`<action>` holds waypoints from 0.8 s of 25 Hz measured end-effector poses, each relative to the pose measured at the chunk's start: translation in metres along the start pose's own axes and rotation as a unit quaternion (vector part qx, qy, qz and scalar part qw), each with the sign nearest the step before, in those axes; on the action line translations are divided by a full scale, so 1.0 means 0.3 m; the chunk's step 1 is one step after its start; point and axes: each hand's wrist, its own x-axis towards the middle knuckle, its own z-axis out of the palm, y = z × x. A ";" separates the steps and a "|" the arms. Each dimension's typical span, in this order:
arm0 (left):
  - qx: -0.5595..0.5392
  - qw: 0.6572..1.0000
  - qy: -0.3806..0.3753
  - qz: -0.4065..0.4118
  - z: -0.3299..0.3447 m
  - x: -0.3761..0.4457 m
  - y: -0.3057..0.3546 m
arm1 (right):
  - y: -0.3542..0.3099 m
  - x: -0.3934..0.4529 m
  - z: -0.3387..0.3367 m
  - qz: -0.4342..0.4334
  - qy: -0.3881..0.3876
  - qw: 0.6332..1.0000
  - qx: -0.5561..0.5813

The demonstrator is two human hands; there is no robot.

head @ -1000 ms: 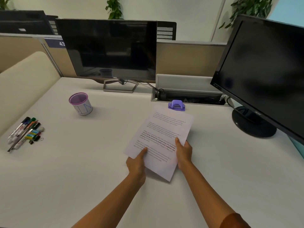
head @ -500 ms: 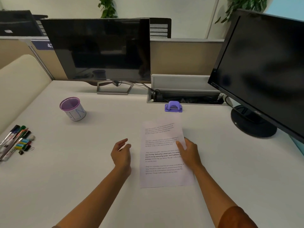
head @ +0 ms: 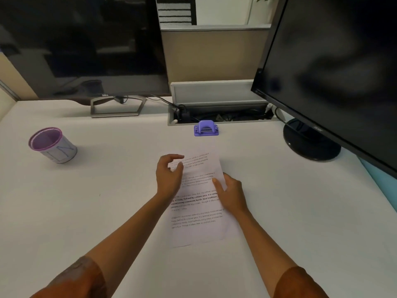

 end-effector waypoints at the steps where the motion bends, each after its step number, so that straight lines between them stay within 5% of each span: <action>1: 0.019 0.999 -0.016 0.023 0.022 0.036 0.018 | 0.000 0.002 0.000 -0.001 0.001 1.000 0.004; 11: 0.203 0.959 -0.131 0.147 0.272 0.412 0.160 | 0.011 0.006 -0.006 0.011 0.010 0.999 0.044; 20: 0.479 0.829 -0.209 0.199 0.396 0.556 0.152 | 0.019 0.009 -0.010 0.012 0.001 0.998 0.056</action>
